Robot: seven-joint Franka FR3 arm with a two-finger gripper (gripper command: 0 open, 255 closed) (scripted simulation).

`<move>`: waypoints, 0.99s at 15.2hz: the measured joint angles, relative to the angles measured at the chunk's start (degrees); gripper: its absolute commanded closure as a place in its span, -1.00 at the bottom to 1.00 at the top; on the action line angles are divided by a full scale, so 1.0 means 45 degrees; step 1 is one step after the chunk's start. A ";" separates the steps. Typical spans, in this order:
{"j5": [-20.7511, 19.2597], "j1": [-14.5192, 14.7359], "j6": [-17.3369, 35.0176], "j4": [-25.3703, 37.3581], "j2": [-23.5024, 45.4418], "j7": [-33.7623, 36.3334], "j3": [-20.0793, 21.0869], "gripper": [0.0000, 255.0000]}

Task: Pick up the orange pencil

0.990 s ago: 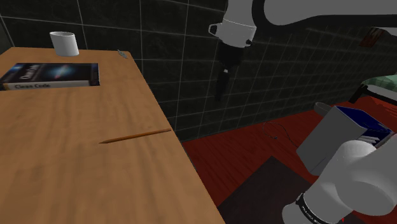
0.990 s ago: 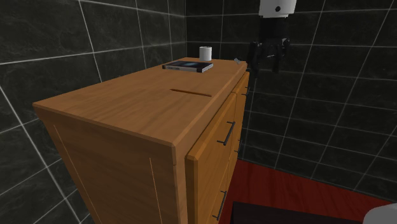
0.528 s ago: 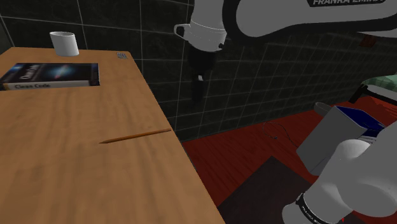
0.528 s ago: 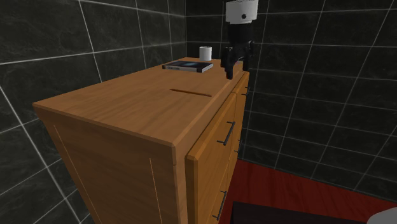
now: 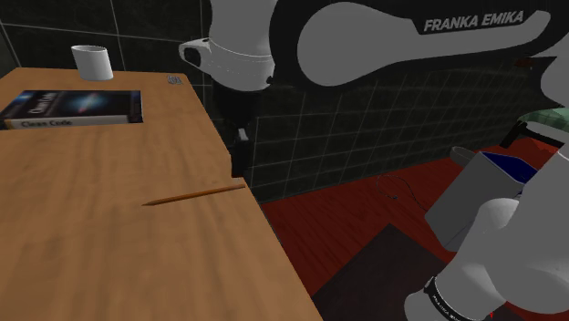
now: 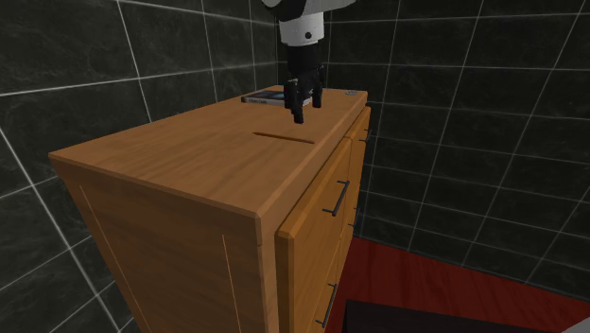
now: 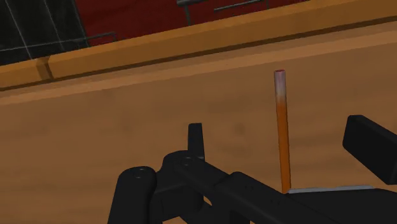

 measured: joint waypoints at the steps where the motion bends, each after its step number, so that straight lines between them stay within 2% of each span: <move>1: -0.0292 0.0169 0.0153 0.0146 0.0354 -0.0032 0.0170 -1.00; 4: -0.0854 0.0525 0.0225 0.0577 0.0938 -0.0250 0.0483 -1.00; 11: -0.1094 0.0572 0.1260 -0.0341 0.1114 -0.0031 0.0510 -1.00; 12: -0.1116 0.0571 0.1316 -0.0370 0.1147 -0.0017 0.0506 1.00; 15: -0.1138 0.0569 0.1373 -0.0399 0.1177 -0.0005 0.0501 1.00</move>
